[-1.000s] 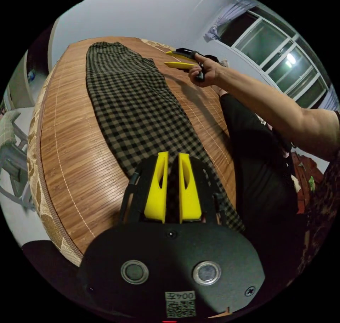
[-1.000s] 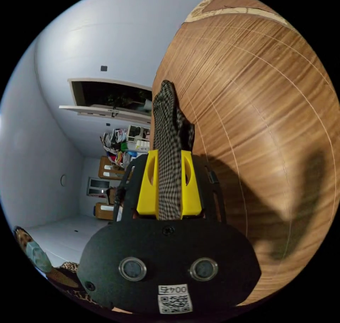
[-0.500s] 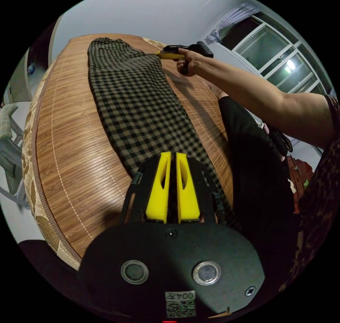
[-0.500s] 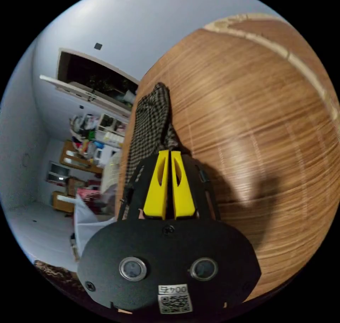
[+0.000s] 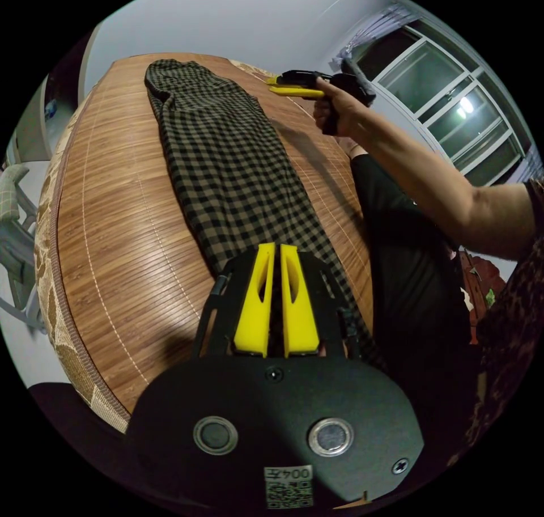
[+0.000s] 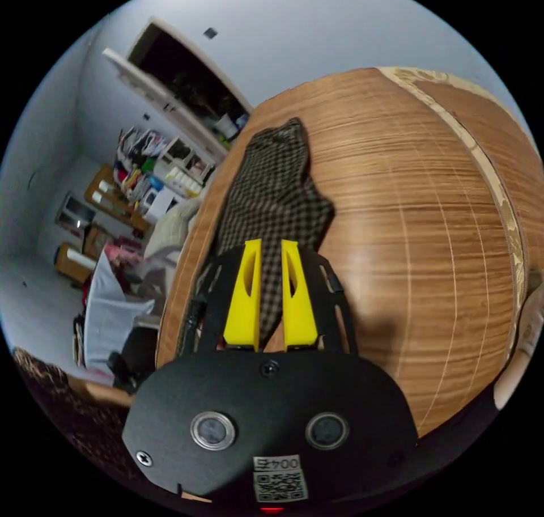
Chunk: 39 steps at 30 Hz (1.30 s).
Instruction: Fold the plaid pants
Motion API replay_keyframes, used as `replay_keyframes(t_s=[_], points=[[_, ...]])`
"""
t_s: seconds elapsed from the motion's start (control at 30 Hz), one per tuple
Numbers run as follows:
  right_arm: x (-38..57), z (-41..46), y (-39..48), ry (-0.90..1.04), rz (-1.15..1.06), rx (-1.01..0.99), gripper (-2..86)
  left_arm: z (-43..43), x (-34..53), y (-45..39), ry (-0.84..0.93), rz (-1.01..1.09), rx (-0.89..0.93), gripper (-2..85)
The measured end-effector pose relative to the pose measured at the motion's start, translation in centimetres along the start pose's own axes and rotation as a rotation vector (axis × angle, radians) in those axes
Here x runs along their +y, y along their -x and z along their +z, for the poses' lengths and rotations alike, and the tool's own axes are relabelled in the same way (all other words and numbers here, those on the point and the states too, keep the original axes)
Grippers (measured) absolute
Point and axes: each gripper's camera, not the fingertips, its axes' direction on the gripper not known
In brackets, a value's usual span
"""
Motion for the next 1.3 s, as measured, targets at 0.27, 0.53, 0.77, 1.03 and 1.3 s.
replay_keyframes(t_s=[0.27,0.53,0.77,1.03,1.3], points=[[15.6,2.4,15.3,0.092,-0.260,0.163,13.2,-0.4,-0.8,0.5,0.000,-0.006,-0.002,1.6],[24.7,7.1,20.7,0.161,-0.224,0.320,12.3,-2.2,-1.3,0.5,-0.051,-0.010,-0.025,7.1],[27.6,9.5,23.4,0.123,-0.331,0.334,12.2,-5.7,-1.9,3.7,-0.194,-0.192,-0.088,10.1],[29.1,8.7,24.9,-0.010,-0.258,0.283,13.7,-4.9,-3.6,6.4,-0.148,-0.269,-0.030,6.3],[26.7,7.6,27.7,-0.031,-0.184,0.224,10.0,-5.8,-3.8,5.4,-0.189,-0.166,-0.052,2.5]])
